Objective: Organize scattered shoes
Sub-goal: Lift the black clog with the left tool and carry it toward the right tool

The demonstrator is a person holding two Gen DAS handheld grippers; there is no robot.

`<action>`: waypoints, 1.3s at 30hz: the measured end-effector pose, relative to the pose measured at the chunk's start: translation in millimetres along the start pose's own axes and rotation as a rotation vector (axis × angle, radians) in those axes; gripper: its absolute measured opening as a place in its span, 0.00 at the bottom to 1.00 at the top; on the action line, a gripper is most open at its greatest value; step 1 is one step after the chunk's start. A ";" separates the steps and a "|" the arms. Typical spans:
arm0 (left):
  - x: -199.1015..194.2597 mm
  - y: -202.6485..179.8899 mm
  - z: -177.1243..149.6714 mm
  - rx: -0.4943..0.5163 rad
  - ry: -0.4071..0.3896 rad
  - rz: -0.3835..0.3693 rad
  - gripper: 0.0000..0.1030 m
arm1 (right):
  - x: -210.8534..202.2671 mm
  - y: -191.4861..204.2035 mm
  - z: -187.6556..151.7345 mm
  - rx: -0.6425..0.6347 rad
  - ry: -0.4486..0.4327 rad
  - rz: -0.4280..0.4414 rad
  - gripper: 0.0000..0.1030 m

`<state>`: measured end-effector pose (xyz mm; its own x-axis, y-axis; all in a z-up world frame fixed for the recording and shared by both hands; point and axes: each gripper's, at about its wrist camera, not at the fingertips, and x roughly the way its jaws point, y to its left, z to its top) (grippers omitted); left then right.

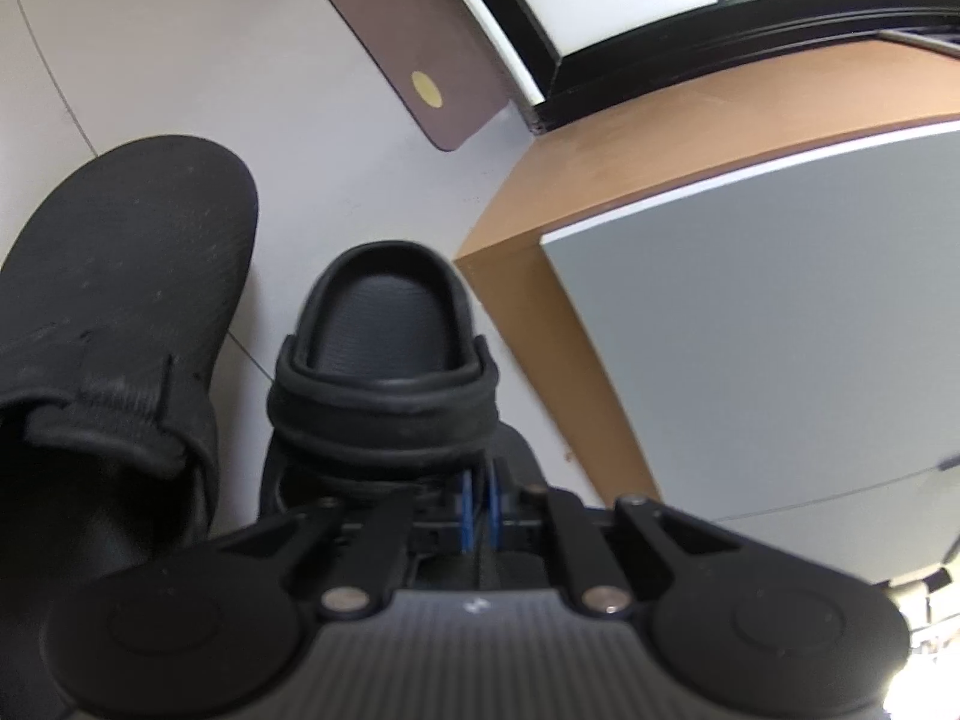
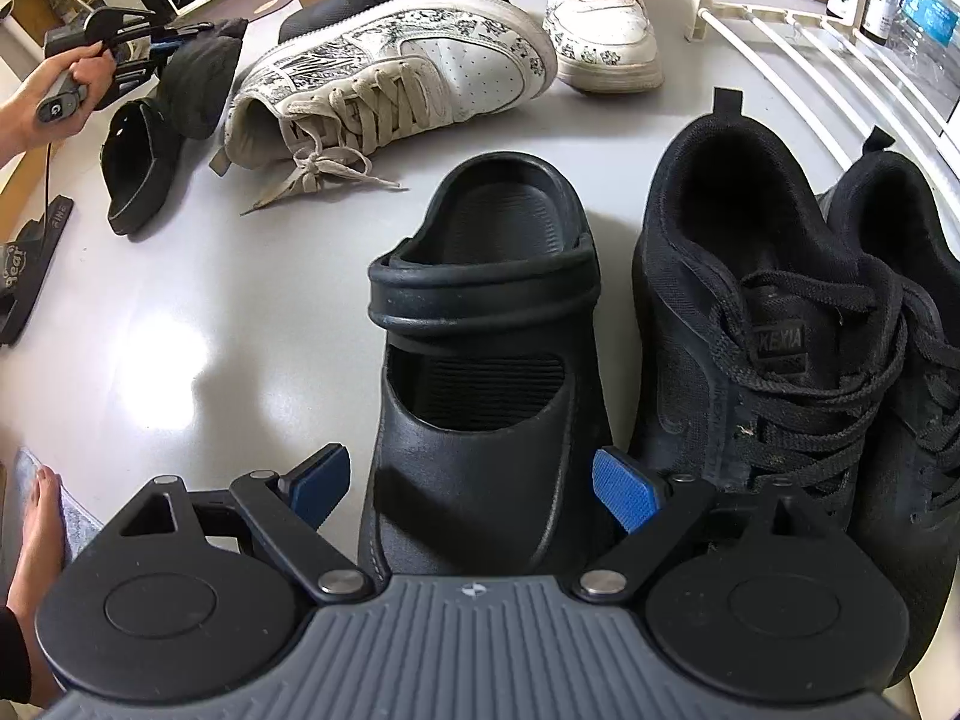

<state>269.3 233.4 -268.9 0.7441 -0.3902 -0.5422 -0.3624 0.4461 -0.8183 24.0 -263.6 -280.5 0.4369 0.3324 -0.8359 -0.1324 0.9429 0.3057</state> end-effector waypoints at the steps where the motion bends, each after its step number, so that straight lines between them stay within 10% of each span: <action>1: -7.2 -1.8 -2.9 -0.003 0.007 -0.013 0.05 | -0.1 0.7 0.3 0.000 -0.002 0.000 0.89; 22: -124.0 -34.2 -138.5 -0.030 0.305 -0.194 0.04 | -10.6 6.0 9.5 0.008 -0.060 0.021 0.89; 39: -92.4 -23.4 -200.6 -0.013 0.482 -0.249 0.05 | -11.2 4.0 11.5 0.032 -0.078 0.028 0.89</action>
<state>96.4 97.4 -237.9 0.4680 -0.8094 -0.3547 -0.2172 0.2837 -0.9340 28.8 -263.9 -264.7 0.5016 0.3545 -0.7891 -0.1173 0.9316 0.3439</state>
